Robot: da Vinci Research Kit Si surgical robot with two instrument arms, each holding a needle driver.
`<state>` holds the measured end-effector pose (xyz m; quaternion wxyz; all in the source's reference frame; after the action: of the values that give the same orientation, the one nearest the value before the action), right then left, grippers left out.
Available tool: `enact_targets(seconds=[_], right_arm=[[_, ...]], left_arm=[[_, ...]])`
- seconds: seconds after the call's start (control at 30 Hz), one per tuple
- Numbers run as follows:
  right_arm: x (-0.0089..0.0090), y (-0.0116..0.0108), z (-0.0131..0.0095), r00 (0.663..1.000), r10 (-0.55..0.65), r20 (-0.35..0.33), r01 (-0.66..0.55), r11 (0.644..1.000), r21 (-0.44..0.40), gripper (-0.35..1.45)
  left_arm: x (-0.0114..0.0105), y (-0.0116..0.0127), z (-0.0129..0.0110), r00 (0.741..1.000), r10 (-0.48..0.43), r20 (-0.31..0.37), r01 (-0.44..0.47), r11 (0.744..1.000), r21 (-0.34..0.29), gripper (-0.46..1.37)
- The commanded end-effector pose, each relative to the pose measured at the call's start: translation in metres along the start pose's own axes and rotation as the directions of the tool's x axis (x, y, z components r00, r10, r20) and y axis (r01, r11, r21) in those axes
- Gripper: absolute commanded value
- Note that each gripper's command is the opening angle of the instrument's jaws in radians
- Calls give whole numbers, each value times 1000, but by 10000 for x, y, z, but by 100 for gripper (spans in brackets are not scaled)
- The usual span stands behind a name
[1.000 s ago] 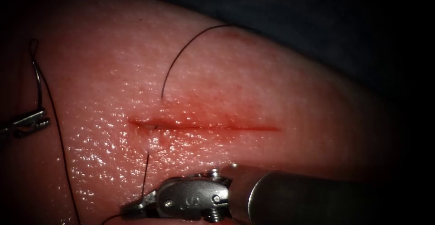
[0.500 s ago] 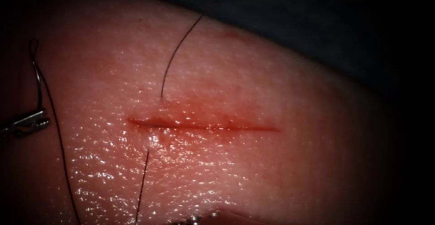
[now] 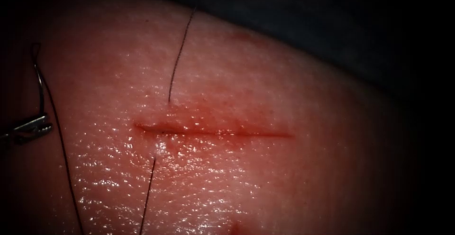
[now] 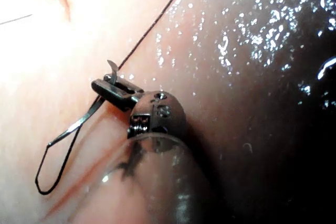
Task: Wound Closure
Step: Grasp the long suture end with the right jaws and extract the suture from the incision.
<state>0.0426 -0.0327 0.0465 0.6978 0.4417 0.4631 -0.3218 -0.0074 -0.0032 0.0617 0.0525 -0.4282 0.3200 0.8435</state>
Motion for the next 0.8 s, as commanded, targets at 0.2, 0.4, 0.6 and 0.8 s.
enact_targets(seconds=[0.2,0.4,0.6,0.8], right_arm=[[7,1,20,1000,-14,-6,14,998,53,-35],[7,1,20,1000,-13,-15,13,999,32,-35],[6,5,1,998,47,-51,-55,981,-187,123],[6,2,-25,990,108,-94,-133,939,-318,141]], left_arm=[[0,0,0,1000,0,0,0,1000,-5,-35],[0,0,0,1000,0,0,0,1000,-5,-35],[0,0,0,1000,0,0,0,1000,-5,-35],[0,0,0,1000,0,0,0,1000,-5,-35]])
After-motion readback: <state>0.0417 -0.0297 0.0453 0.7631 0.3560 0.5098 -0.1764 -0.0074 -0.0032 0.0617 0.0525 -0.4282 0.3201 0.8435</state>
